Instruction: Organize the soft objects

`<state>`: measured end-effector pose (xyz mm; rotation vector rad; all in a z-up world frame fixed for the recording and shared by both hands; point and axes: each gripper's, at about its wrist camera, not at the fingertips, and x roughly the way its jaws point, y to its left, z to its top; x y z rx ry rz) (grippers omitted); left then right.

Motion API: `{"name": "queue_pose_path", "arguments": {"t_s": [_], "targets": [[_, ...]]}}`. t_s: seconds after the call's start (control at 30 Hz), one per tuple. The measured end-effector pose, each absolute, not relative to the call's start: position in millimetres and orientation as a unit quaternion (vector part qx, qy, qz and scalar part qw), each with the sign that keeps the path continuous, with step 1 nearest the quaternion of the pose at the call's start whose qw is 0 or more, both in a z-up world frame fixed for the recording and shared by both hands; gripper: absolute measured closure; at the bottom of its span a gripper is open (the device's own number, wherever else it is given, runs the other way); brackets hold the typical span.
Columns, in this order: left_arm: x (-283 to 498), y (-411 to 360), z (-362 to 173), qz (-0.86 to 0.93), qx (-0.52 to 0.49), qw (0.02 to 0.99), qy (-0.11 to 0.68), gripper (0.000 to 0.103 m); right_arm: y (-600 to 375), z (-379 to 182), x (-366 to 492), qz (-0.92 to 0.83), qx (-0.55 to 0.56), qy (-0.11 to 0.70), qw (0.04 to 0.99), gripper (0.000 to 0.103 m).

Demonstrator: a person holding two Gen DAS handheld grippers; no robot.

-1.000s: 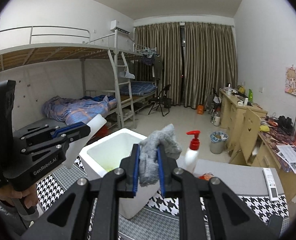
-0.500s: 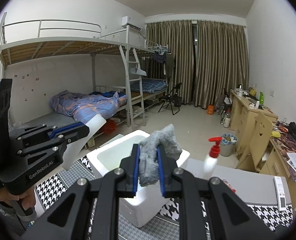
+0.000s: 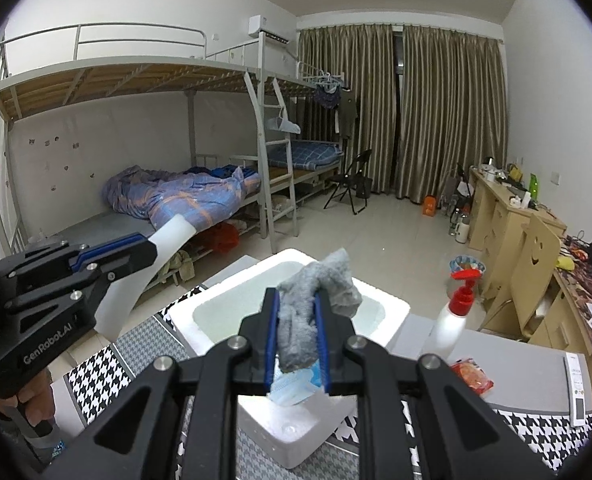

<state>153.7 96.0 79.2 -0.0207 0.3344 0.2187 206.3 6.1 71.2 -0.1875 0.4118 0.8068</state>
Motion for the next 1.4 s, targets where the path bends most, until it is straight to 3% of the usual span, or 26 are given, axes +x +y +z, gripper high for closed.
{"name": "queue_pose_path", "arguments": {"t_s": [0.27,0.33,0.4,0.47,0.63,0.87,1.0,1.4], "targets": [[152,104,76,0.118,-0.012,0.978,0.170,0.094,22,67,215,0.404,-0.095,0.219,0.883,0.079],[152,105,77,0.121,-0.012,0.978,0.169,0.094,27,64,217,0.408,-0.101,0.228,0.878,0.068],[152,106,79,0.123,-0.012,0.978,0.169,0.094,27,63,218,0.413,-0.096,0.233,0.875,0.045],[153,107,79,0.125,-0.012,0.978,0.169,0.094,24,62,219,0.415,-0.085,0.242,0.873,0.038],[157,107,77,0.122,-0.013,0.978,0.171,0.094,18,64,217,0.414,-0.083,0.245,0.873,0.036],[164,106,76,0.109,-0.013,0.978,0.175,0.094,1,72,210,0.406,-0.073,0.229,0.882,0.012],[166,104,76,0.099,-0.013,0.980,0.173,0.094,-9,74,205,0.387,-0.077,0.217,0.893,0.007],[179,91,75,0.074,-0.009,0.981,0.179,0.094,-27,74,199,0.369,-0.072,0.200,0.905,0.006]]}}
